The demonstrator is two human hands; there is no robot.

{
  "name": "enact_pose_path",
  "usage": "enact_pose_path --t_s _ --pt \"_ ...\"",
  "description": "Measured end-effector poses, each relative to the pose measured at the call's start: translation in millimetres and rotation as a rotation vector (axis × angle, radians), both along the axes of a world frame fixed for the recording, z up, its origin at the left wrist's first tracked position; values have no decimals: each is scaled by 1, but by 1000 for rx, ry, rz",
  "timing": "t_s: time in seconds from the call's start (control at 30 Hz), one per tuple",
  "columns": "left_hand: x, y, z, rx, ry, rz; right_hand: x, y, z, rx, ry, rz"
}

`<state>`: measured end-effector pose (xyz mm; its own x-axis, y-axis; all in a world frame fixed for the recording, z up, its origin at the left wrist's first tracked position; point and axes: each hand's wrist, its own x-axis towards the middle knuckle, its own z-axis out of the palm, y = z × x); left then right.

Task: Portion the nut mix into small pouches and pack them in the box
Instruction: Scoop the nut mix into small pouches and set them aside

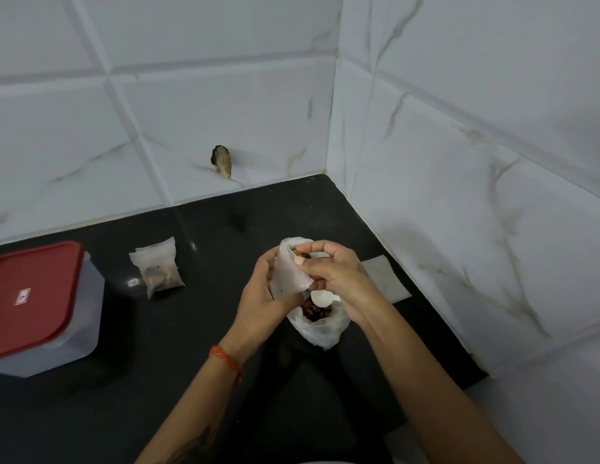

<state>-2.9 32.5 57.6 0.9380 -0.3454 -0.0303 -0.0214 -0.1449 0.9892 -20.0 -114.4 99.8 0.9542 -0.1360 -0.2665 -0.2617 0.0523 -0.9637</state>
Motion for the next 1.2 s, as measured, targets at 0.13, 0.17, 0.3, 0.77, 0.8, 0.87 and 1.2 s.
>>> enact_pose_path --t_s 0.13,0.17,0.3,0.77,0.8,0.87,1.2 --pt "0 7 2 22 -69 -6 -1 0 1 145 27 -4" --pt "0 8 2 24 -84 -13 -1 0 2 179 35 3" --pt "0 11 1 64 -111 -33 -3 1 2 109 -2 9" --pt "4 10 4 313 -363 -109 0 6 1 -790 -292 99" --pt "4 10 4 327 -371 -115 -1 8 0 -830 -287 86" --pt "6 12 1 344 -386 -115 -2 10 -5 -869 -294 77" --pt "10 27 -20 290 -279 -69 -9 -33 -25 -786 -147 -15"
